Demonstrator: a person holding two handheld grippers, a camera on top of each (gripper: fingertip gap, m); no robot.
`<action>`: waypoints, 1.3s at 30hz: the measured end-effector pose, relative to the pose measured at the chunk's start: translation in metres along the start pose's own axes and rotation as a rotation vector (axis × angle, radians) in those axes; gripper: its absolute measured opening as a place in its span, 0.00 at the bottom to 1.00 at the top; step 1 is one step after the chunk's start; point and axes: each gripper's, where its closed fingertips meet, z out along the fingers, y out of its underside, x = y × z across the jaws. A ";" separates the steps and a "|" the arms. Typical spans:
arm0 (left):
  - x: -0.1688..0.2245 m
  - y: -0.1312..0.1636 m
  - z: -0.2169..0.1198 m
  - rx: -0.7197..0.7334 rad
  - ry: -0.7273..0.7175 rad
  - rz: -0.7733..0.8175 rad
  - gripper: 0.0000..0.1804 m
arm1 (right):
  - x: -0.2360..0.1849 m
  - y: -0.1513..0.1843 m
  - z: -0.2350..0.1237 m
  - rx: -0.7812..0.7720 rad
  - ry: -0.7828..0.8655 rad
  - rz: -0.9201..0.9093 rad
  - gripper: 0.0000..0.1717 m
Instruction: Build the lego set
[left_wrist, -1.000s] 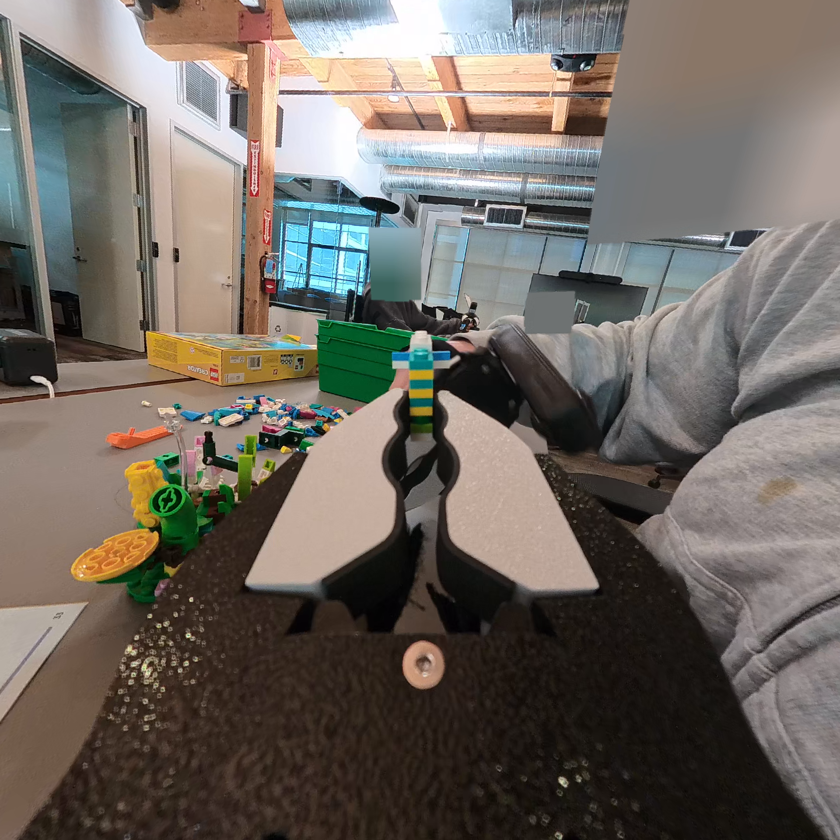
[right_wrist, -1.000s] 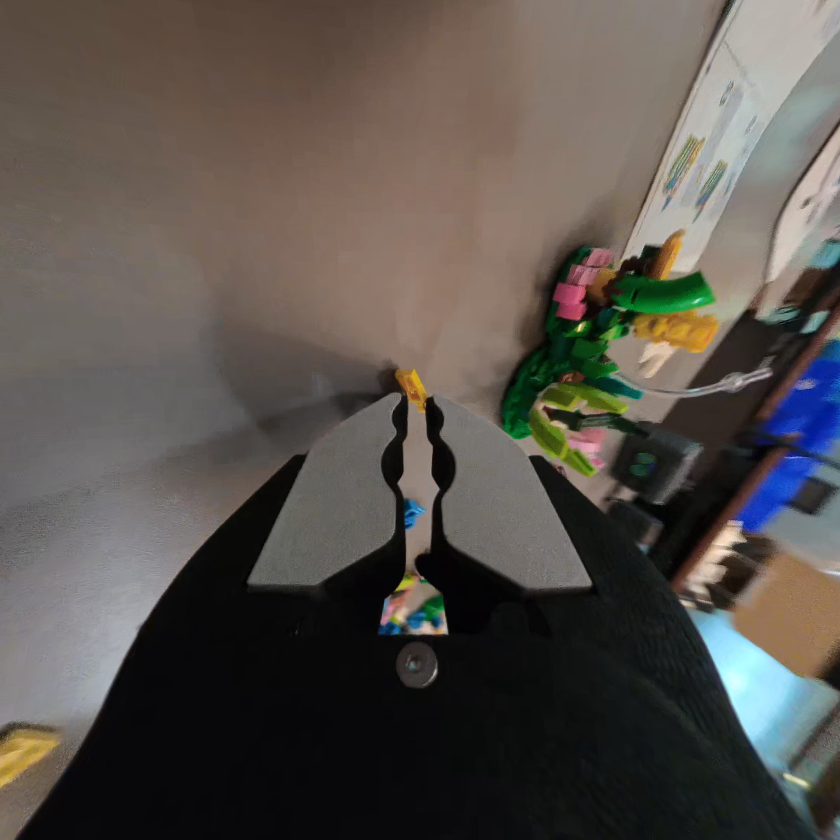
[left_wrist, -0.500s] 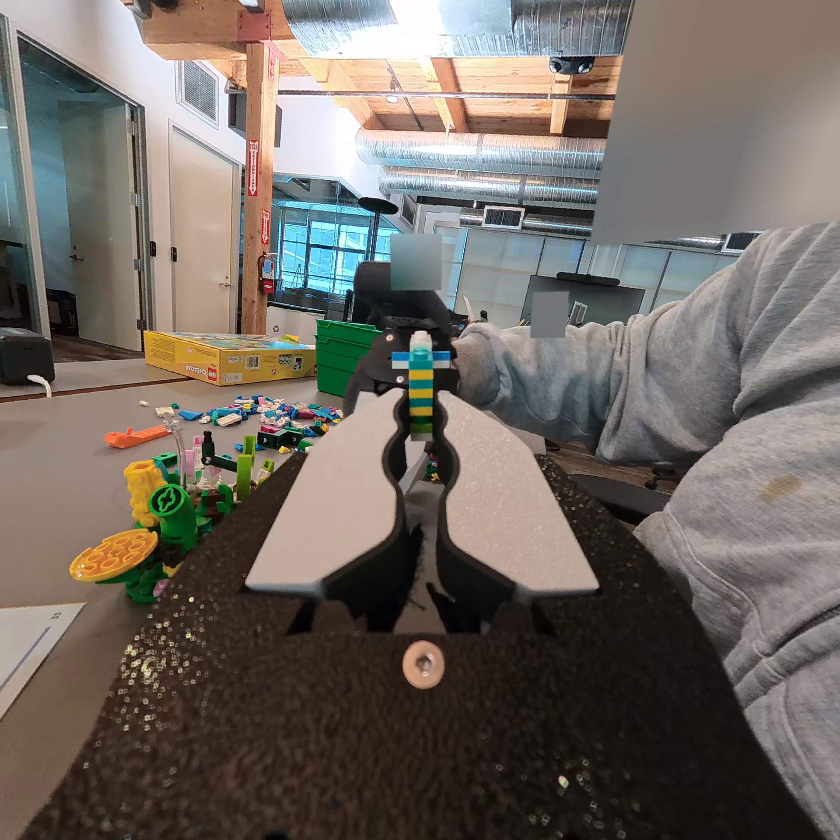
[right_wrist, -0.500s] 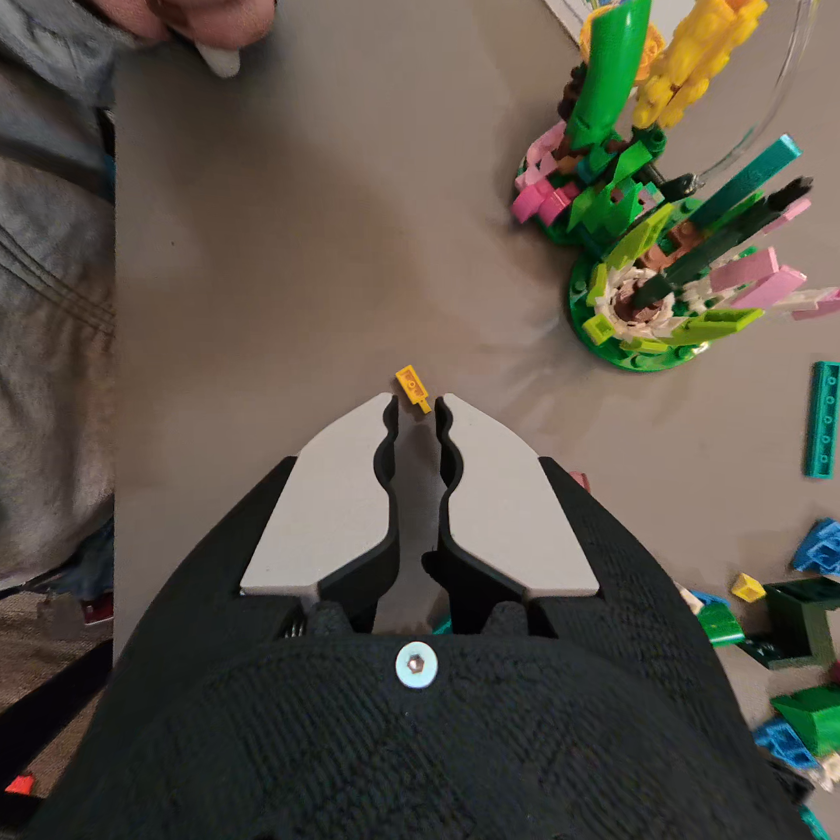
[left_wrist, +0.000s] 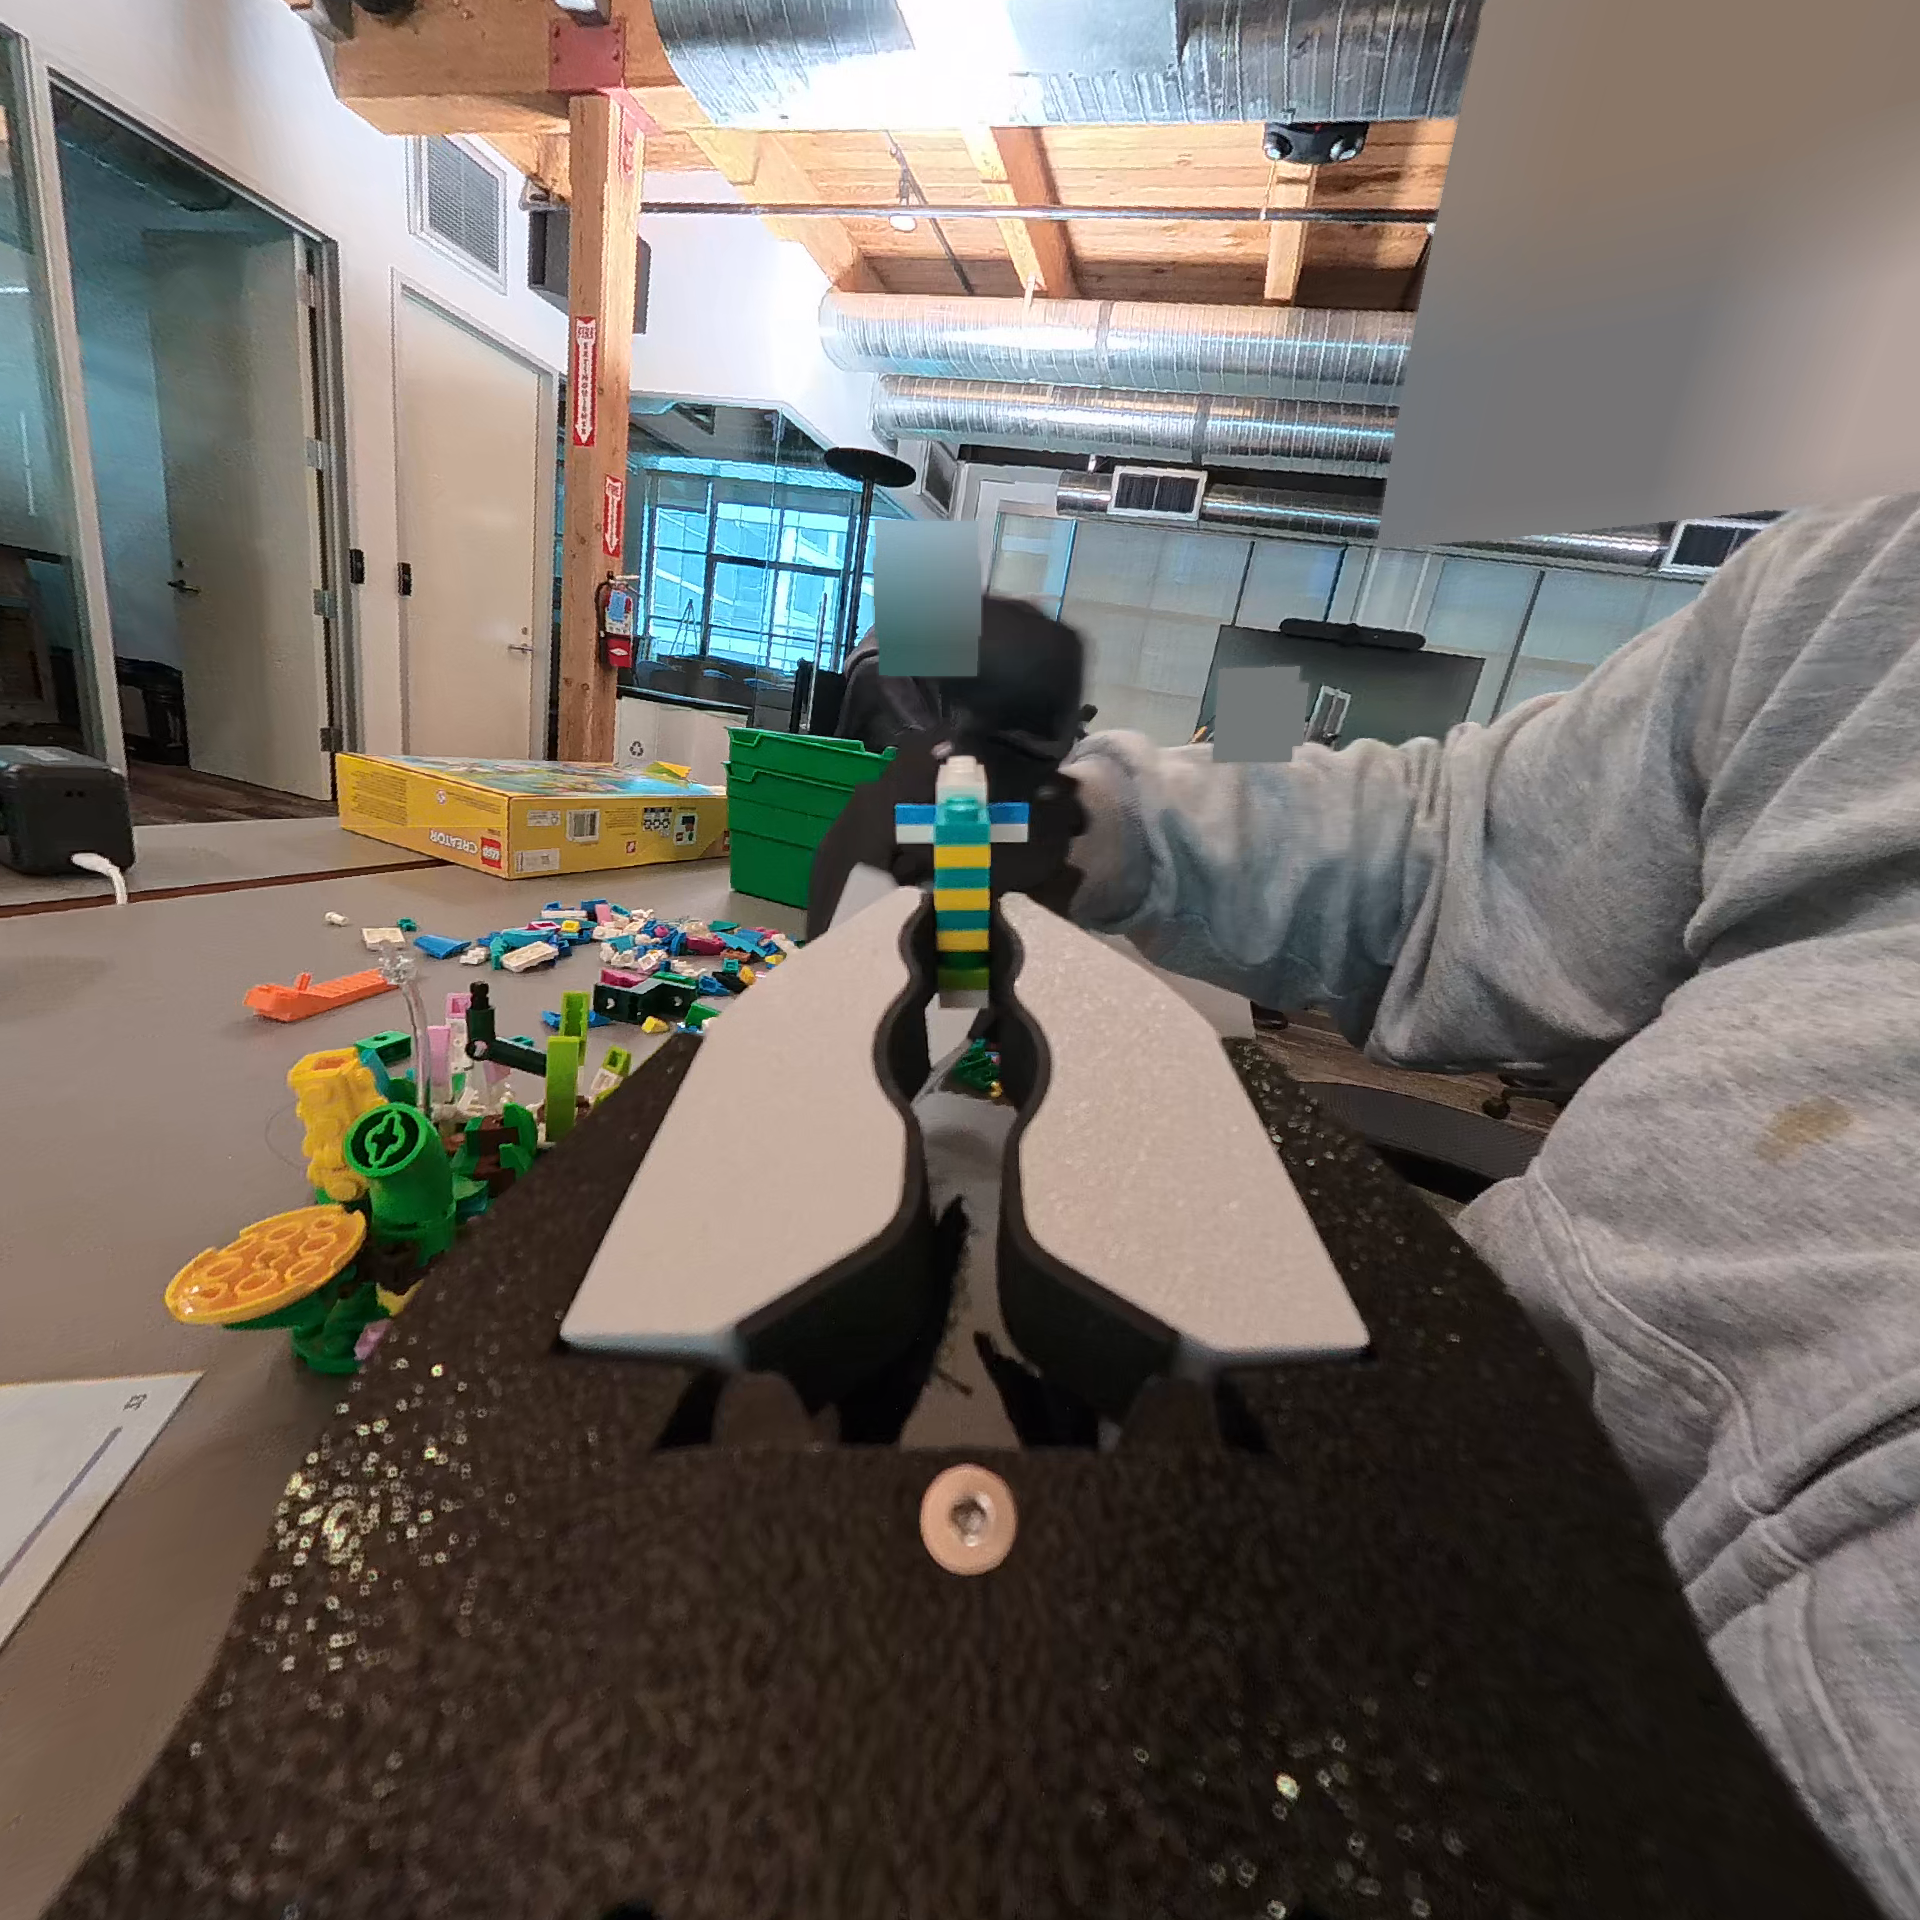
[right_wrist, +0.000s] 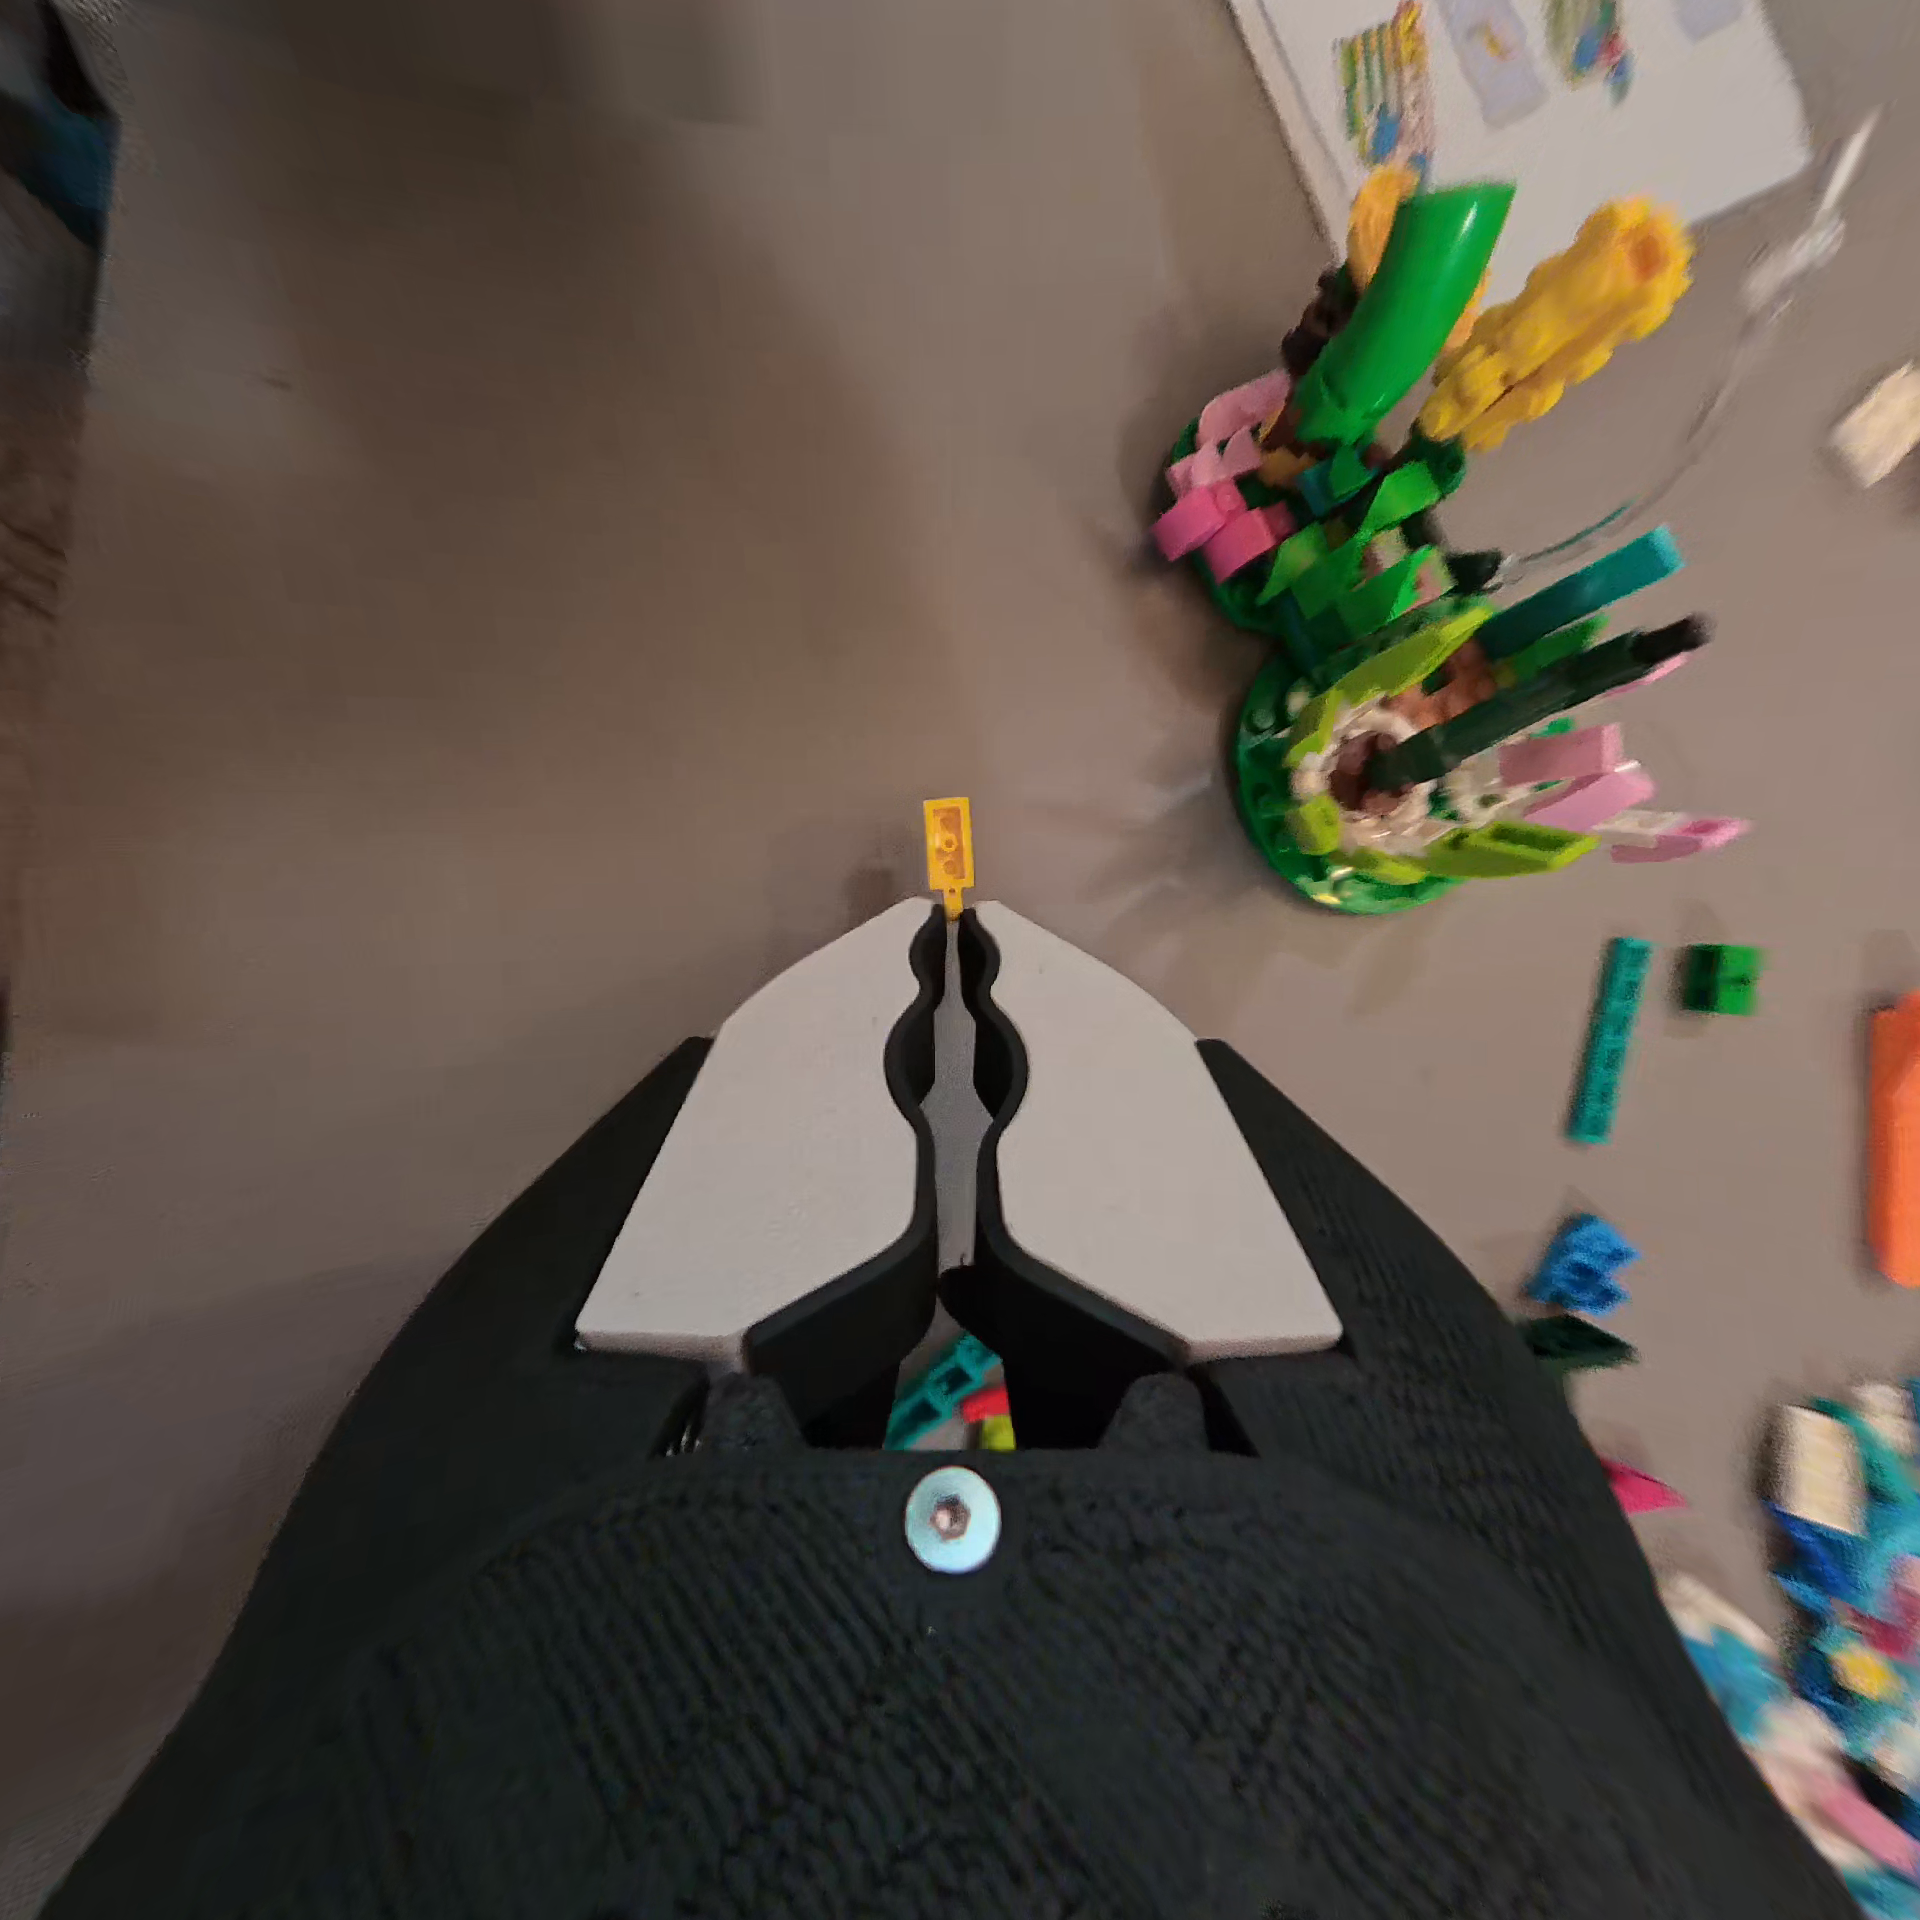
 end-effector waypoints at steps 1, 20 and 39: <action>-0.001 0.001 0.000 -0.005 -0.008 -0.001 0.04 | 0.004 -0.003 -0.004 -0.002 0.056 -0.056 0.01; -0.001 0.011 0.004 -0.089 -0.011 -0.037 0.05 | -0.003 -0.132 -0.083 -0.179 0.989 -1.484 0.00; -0.019 -0.001 -0.007 -0.017 -0.247 0.087 0.05 | -0.017 0.020 -0.059 -0.732 -0.062 -0.524 0.00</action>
